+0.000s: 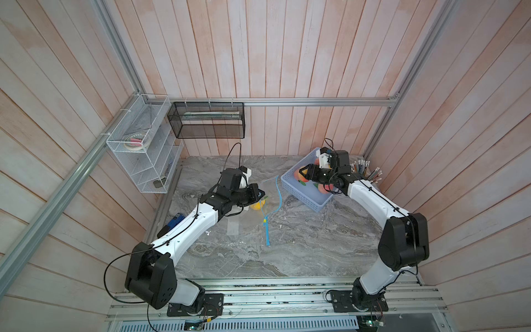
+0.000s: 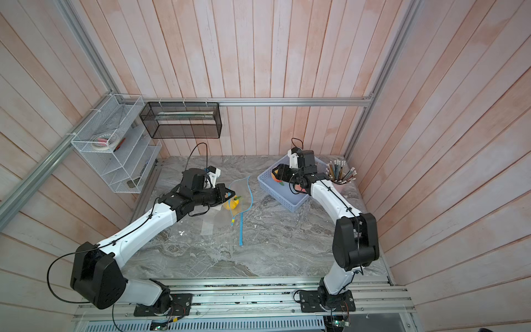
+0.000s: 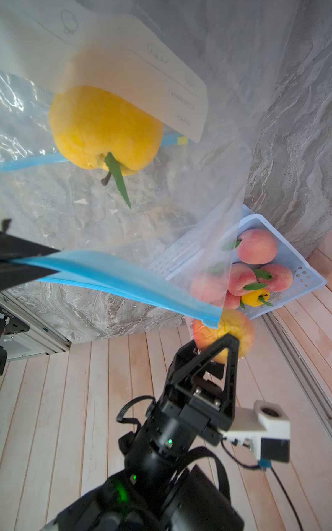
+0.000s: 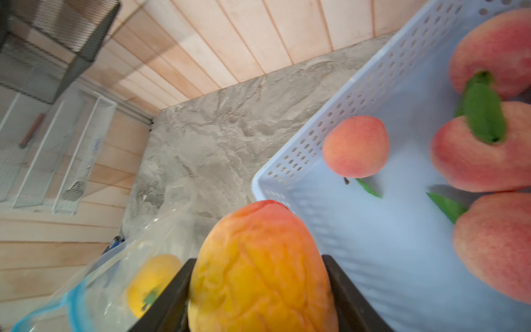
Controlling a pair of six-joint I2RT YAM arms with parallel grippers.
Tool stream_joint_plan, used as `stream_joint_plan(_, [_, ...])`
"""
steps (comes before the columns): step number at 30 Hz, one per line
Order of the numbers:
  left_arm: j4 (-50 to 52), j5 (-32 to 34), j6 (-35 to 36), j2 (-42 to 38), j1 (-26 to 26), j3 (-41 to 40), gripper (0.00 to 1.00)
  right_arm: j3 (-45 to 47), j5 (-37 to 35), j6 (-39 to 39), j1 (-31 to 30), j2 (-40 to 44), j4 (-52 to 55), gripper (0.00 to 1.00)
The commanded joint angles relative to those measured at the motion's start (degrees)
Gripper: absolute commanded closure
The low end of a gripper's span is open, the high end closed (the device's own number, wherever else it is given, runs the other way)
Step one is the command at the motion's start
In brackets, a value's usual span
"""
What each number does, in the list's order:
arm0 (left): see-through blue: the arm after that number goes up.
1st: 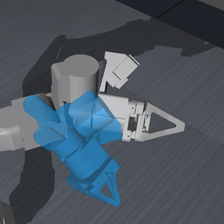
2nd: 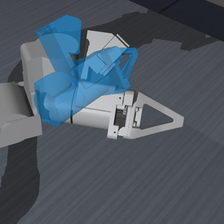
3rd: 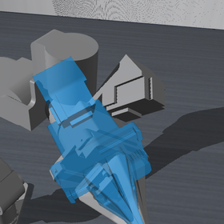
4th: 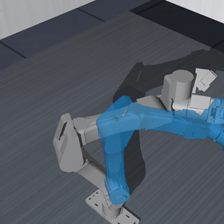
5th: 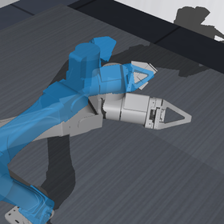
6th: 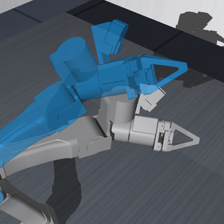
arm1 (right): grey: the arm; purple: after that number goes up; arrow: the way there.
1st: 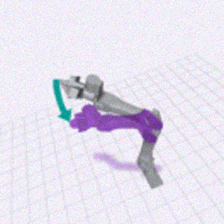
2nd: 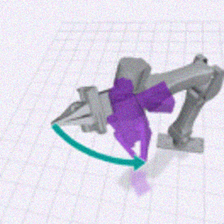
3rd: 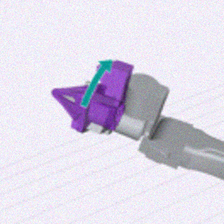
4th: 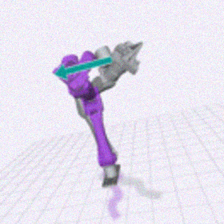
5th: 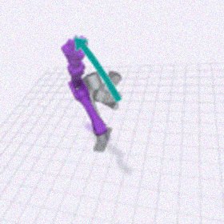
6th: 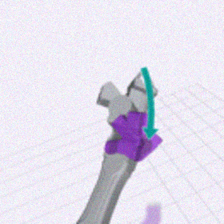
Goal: Place the peach in a zip-top bag and seal the zipper
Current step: Place the peach in the zipper food storage bag, then pick up the peach from the basket.
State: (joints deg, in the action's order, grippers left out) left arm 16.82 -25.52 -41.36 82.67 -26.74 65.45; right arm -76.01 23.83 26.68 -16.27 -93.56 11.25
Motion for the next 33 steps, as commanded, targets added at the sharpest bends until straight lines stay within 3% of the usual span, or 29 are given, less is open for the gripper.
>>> stream_joint_plan(1, [-2.4, -2.4, -1.1, 1.1, -0.7, 0.6, 1.0, 2.9, 4.7, -0.6, -5.0, 4.7, -4.0, 0.39])
stream_joint_plan(6, [-3.4, -3.0, -2.5, 1.2, -1.3, 1.4, 1.0, 6.2, 4.9, 2.5, -12.5, 9.1, -11.9, 0.39])
stream_joint_plan(12, [-3.1, -2.7, -3.8, -0.9, -1.3, 2.2, 1.0, 5.8, -3.5, 2.0, -17.5, 7.5, -9.3, 0.38])
stream_joint_plan(18, [-0.3, -0.5, -4.5, -3.4, -0.8, 3.9, 1.0, 4.8, -4.6, 1.0, -17.7, 7.7, -6.4, 0.22])
stream_joint_plan(24, [-0.1, -0.2, -5.2, -4.1, 0.0, 5.1, 1.0, 1.7, -1.7, -0.4, -17.7, 8.7, -4.5, 0.16])
stream_joint_plan(29, [2.7, 1.5, -3.2, -4.2, 0.9, 6.3, 1.0, 2.3, -8.3, -0.5, -15.6, 12.6, -4.5, 0.14])
stream_joint_plan(33, [4.8, 3.4, -1.5, -5.3, 2.0, 6.2, 1.0, 4.7, -13.9, 0.8, -9.2, 12.5, -1.2, 0.13])
